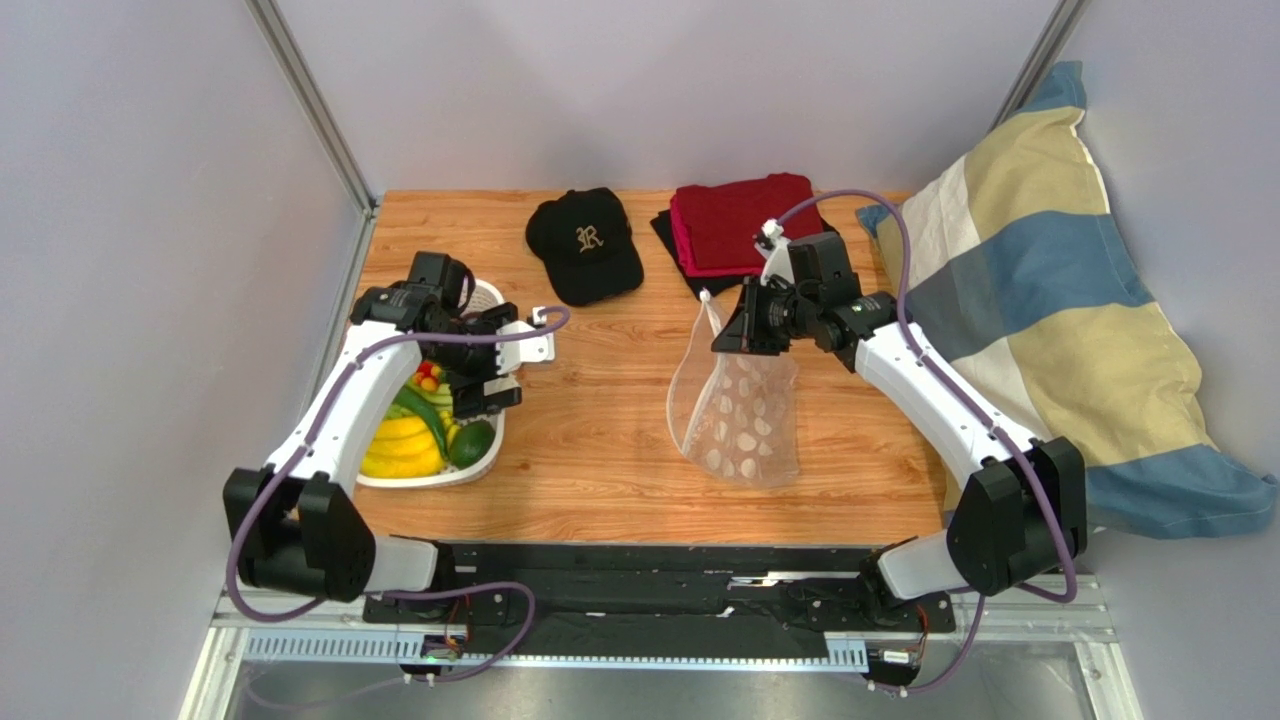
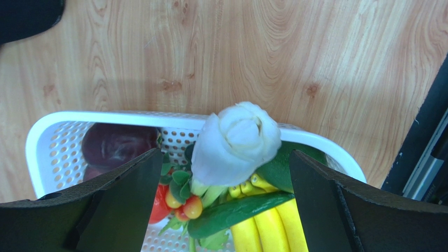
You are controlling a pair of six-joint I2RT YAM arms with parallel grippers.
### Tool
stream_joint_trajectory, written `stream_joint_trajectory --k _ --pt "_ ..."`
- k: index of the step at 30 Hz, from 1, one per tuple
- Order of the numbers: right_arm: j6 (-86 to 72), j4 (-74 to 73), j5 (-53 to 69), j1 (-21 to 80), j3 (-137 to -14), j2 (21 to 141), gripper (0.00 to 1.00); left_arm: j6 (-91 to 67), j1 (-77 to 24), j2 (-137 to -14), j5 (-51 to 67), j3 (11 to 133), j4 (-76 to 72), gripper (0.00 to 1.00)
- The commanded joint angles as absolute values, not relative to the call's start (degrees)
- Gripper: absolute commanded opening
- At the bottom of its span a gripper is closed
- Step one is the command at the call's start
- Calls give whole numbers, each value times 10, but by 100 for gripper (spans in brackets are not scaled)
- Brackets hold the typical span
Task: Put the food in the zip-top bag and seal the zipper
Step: Pick up the fake vegetable from the bin.
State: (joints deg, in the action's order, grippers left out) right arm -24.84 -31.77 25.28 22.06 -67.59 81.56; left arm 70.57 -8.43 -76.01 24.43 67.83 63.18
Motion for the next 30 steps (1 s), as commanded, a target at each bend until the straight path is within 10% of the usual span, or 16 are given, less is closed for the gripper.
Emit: stream_joint_trajectory --k 1,7,30 --pt "-258 -287 266 223 -703 813 0 699 -81 -794 276 679 585 99" --pt "-267 -272 279 224 -696 803 0 699 -81 -809 279 639 554 94" --pt "-378 -175 336 223 -714 811 0 557 -81 -713 318 788 656 2"
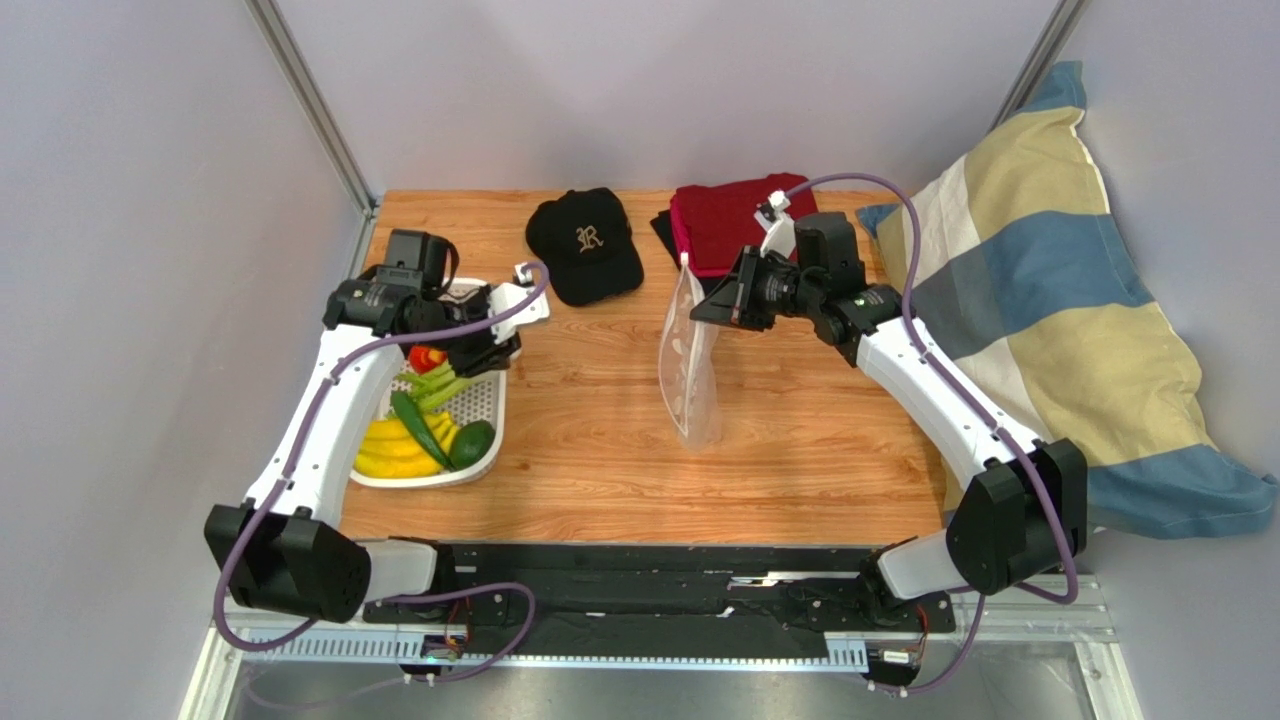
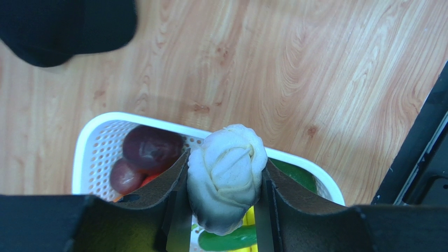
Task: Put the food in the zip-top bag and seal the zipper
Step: Pick up the fake vegetable from the bin.
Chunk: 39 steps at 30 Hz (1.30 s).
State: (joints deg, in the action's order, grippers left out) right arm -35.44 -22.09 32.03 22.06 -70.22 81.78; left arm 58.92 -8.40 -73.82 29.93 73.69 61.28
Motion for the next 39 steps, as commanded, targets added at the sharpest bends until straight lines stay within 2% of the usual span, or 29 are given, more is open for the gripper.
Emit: stream_joint_trajectory --k 1,9,15,23,27,31,32,33,36,39 --pt "-381 -167 336 224 -713 811 0 555 -80 -710 314 799 661 0" --pt "-415 -138 345 224 -710 819 0 543 -80 -690 311 831 729 0" --pt "-410 -139 352 224 -713 822 0 423 -67 -639 316 811 599 0" --pt "-396 -146 350 225 -712 813 0 204 -47 -586 215 772 435 0" --pt "-392 -147 349 225 -710 809 0 111 -43 -591 96 774 417 0" --pt "-392 -145 349 225 -710 809 0 14 -17 -620 27 794 438 0" --pt "-392 -145 349 224 -710 809 0 -13 -4 -638 31 805 458 0" --pt "-391 -145 350 226 -710 808 0 -51 23 -645 92 817 461 0" --pt "-387 -147 350 227 -710 806 0 -77 96 -654 167 810 432 0" --pt "-380 -150 348 227 -710 802 0 -74 111 -636 176 795 398 0"
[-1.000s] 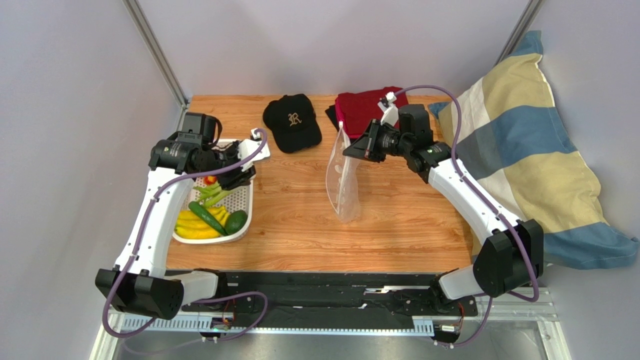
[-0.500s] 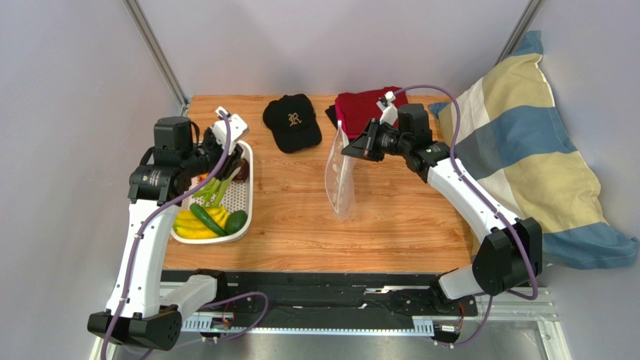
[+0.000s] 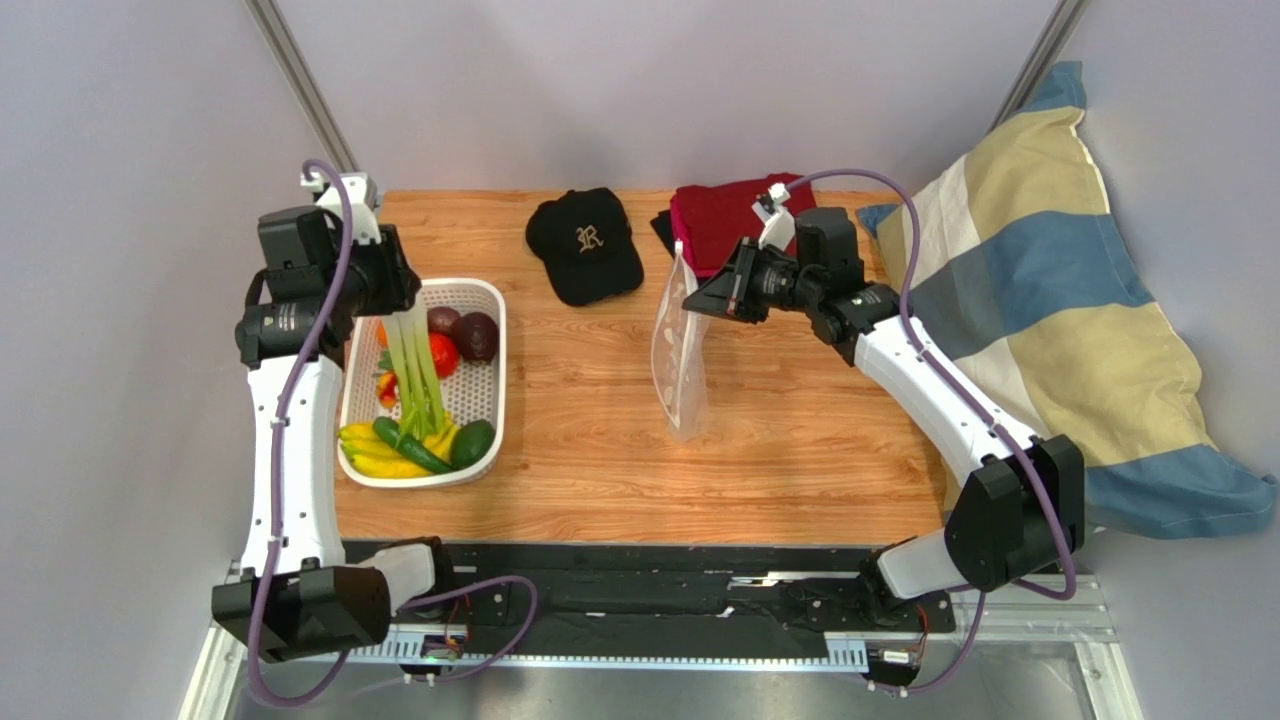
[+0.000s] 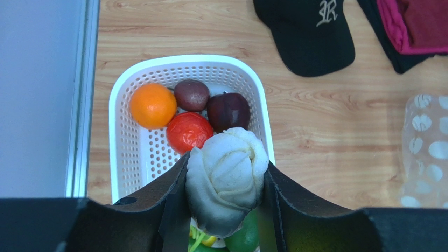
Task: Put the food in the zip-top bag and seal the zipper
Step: Pick up the fake vegetable from the bin, then place the fake vegetable in the zipper food storage bag.
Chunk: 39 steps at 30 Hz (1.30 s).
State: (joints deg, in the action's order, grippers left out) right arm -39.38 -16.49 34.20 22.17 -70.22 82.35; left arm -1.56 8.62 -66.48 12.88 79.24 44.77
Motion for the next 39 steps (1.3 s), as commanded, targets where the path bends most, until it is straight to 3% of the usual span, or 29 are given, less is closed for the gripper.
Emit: stream_joint_trajectory --k 1,3,6,9,13,17,23,30,39 --pt "-378 -152 348 228 -710 801 0 -78 115 -628 200 788 374 3" --pt "-374 -153 346 228 -708 798 0 -78 116 -592 234 760 347 11" --pt "-371 -156 344 228 -708 797 0 -71 116 -549 233 723 299 13" --pt "-364 -158 343 228 -711 799 0 -65 116 -543 225 736 308 1" --pt "-366 -149 338 229 -715 806 0 -68 116 -540 244 770 270 0" --pt "-405 -92 366 230 -709 816 0 -100 116 -560 350 828 258 0" --pt "-484 -33 376 238 -715 849 0 -262 114 -594 491 882 163 0" --pt "-438 -70 347 249 -696 888 0 -360 5 -621 525 902 26 0" --pt "-409 -79 344 260 -705 904 0 -353 -129 -669 523 963 3 0"
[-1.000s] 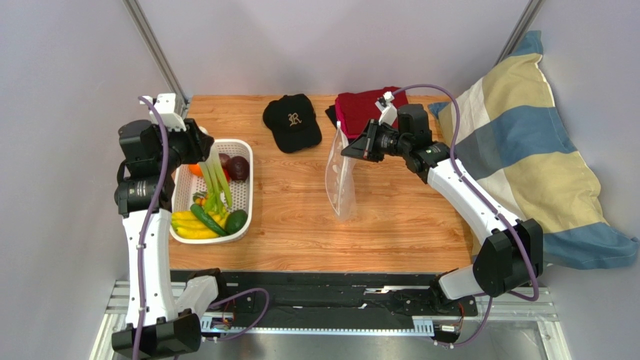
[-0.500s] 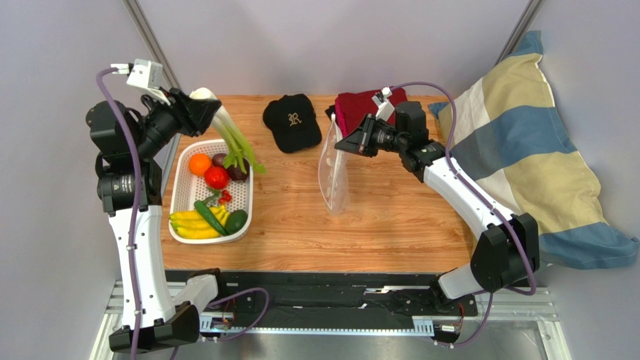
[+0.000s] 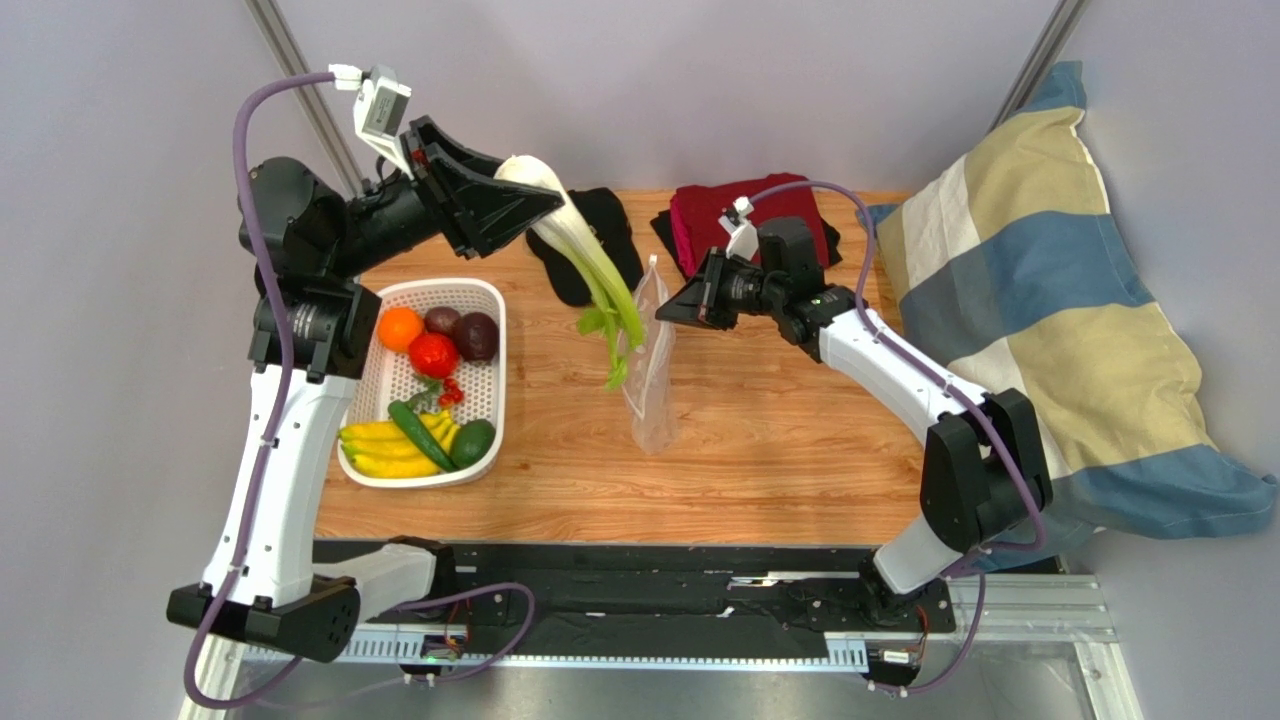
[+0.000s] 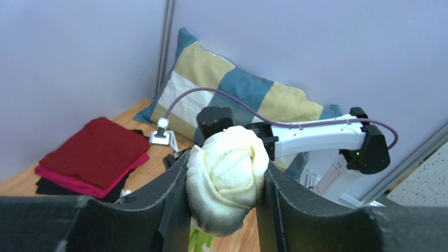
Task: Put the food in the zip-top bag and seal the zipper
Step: Place the fake vegetable in the zipper food storage bag.
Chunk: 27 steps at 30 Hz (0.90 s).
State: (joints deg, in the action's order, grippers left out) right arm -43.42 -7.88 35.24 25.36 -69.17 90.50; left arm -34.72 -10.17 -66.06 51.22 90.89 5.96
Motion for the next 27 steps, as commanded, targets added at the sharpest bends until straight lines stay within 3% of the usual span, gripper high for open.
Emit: stream_joint_trajectory --k 1,9,27 --pt "-404 -81 345 262 -708 904 0 -351 -135 -679 525 970 4 0" --pt "-373 -101 344 275 -722 899 0 -316 -171 -712 553 999 -2 0" --pt "-323 -94 417 281 -728 896 0 -102 -204 -735 662 982 162 0"
